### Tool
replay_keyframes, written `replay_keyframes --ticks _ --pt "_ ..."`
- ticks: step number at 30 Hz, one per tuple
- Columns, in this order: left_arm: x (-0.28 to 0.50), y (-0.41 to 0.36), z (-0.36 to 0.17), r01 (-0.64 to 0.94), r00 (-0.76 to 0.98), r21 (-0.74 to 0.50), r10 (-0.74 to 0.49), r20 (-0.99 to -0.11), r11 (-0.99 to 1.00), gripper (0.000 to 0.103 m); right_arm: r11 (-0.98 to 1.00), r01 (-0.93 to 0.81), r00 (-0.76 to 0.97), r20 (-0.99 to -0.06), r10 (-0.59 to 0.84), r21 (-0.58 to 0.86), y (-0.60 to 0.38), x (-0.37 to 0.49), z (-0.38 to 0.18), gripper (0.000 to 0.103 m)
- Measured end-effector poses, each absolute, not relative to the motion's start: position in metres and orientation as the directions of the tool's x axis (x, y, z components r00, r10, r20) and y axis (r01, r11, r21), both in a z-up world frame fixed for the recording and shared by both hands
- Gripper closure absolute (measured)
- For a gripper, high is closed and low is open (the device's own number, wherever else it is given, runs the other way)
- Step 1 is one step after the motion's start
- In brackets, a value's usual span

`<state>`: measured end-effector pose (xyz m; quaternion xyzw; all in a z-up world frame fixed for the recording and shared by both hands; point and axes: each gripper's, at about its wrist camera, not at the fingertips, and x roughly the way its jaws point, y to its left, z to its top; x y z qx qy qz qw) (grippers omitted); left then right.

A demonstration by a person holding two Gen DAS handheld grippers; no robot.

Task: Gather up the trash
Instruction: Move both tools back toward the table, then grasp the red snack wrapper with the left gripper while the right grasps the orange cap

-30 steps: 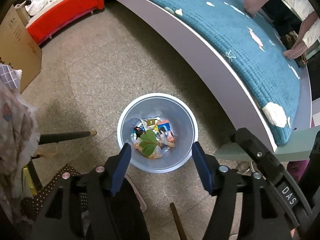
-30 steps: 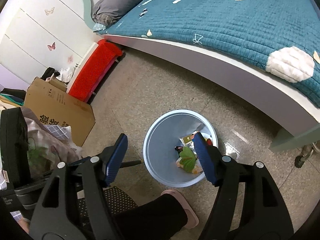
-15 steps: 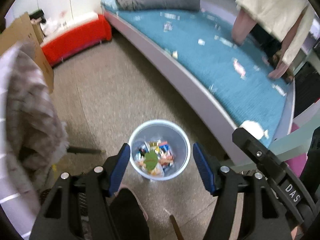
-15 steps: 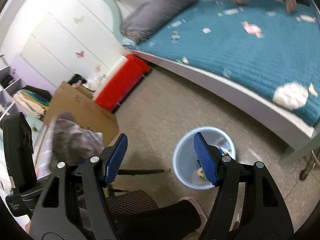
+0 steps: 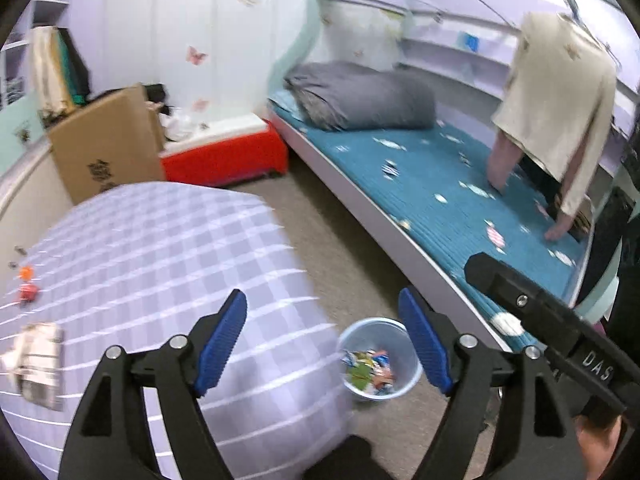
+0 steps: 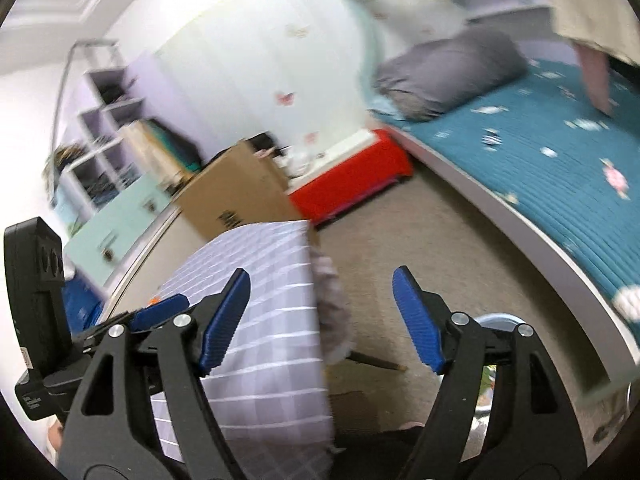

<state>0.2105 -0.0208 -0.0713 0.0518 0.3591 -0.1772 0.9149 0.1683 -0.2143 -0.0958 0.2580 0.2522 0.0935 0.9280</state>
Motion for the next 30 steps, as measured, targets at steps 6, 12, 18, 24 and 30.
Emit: replay_keyframes --ticks 6,12,18,24,30 --pt "0.224 0.075 -0.05 0.221 0.723 -0.048 -0.196 -0.663 0.974 0.023 0.85 -0.225 0.78 -0.435 0.45 0.476 -0.119 0.221 -0.067 0.03" --pt "0.254 0.179 -0.06 0.04 0.701 -0.099 -0.098 -0.707 0.994 0.023 0.832 -0.344 0.665 -0.512 0.543 0.435 -0.02 0.281 -0.069 0.03" --pt "0.293 0.279 -0.081 -0.131 0.638 -0.21 -0.08 -0.766 0.969 0.023 0.802 -0.409 0.557 -0.577 0.597 0.435 0.061 0.331 -0.082 0.03" --pt "0.324 0.34 -0.106 -0.234 0.591 -0.236 -0.055 -0.805 0.943 0.023 0.787 -0.42 0.475 -0.629 0.615 0.452 0.116 0.376 -0.099 0.03" --pt "0.35 0.364 -0.127 -0.274 0.572 -0.237 -0.04 -0.819 0.932 0.029 0.791 -0.425 0.436 -0.667 0.605 0.439 0.15 0.407 -0.115 0.03"
